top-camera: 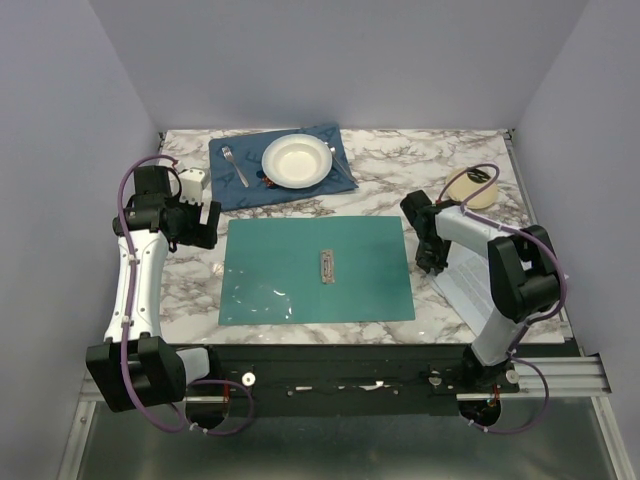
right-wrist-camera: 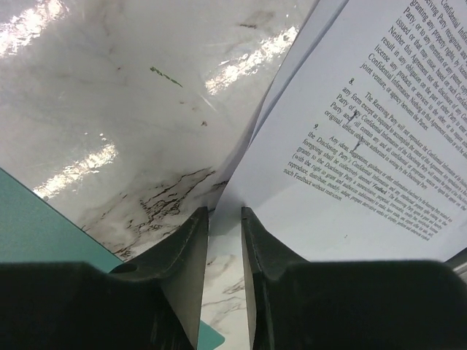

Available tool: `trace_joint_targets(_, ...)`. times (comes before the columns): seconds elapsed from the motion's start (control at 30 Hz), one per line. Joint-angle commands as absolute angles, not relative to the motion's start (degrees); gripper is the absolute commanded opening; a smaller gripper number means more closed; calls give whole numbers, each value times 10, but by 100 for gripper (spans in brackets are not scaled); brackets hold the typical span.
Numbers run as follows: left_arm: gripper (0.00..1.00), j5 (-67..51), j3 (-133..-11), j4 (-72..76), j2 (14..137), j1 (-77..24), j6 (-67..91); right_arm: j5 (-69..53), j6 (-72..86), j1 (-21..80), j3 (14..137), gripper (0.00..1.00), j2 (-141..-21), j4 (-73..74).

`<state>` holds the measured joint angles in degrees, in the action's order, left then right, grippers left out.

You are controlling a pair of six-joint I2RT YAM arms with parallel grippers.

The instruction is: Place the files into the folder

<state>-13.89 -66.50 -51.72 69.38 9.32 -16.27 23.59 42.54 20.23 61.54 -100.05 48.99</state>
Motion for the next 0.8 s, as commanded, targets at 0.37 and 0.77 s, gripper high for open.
trace_joint_targets(0.37,99,-122,-657,-508,679,97,-173,203,433,199,585,1,-958,476)
trace_joint_targets(0.77,99,-121,-657,-506,679,97,-171,86,354,271,584,1,-874,381)
